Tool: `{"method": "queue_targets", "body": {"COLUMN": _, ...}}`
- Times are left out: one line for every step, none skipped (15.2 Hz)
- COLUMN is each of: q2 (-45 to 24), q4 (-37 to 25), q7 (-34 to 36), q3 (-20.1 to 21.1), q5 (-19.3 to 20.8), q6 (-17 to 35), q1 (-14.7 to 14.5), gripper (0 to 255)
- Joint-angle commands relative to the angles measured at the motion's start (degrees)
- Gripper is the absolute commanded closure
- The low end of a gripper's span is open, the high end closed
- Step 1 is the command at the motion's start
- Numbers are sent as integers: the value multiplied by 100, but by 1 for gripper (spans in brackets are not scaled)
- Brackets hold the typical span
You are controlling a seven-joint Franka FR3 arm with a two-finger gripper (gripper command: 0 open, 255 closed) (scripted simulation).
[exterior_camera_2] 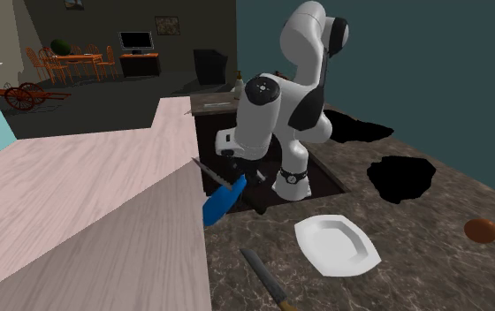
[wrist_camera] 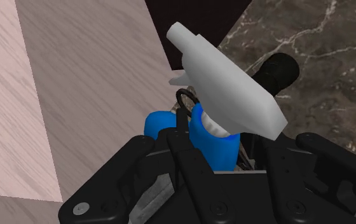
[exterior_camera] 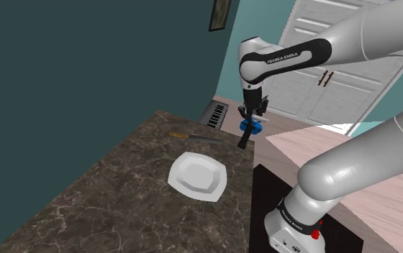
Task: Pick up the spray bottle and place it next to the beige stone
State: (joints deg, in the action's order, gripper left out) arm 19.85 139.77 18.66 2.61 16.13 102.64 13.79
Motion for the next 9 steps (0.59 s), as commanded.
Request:
{"method": "queue_targets", "body": {"q2": 54, "q4": -112, "q7": -42, "q3": 5, "q5": -16, "q6": -163, "q1": -5, "gripper": 255}}
{"method": "queue_targets", "body": {"q2": 82, "q4": -166, "q7": -63, "q3": 7, "q5": -23, "q6": -241, "q1": -6, "gripper": 255}}
{"method": "queue_targets", "body": {"q2": 108, "q4": -221, "q7": -84, "q3": 9, "q5": -29, "q6": -320, "q1": -7, "gripper": 255}}
{"method": "queue_targets", "body": {"q2": 132, "q4": -277, "q7": -105, "q3": 10, "q5": -35, "q6": -398, "q1": -8, "gripper": 255}}
{"method": "queue_targets", "body": {"q2": 155, "q4": -335, "q7": -126, "q3": 12, "q5": -41, "q6": -475, "q1": -10, "gripper": 255}}
{"method": "queue_targets", "body": {"q2": 177, "q4": -393, "q7": -146, "q3": 14, "q5": -46, "q6": -553, "q1": -10, "gripper": 255}}
{"method": "queue_targets", "body": {"q2": 197, "q4": -452, "q7": -166, "q3": 16, "q5": -51, "q6": -630, "q1": -11, "gripper": 255}}
{"method": "queue_targets", "body": {"q2": 216, "q4": -513, "q7": -186, "q3": 18, "q5": -55, "q6": -706, "q1": -12, "gripper": 255}}
{"method": "queue_targets", "body": {"q2": 233, "q4": -574, "q7": -206, "q3": 20, "q5": -59, "q6": -783, "q1": -12, "gripper": 255}}
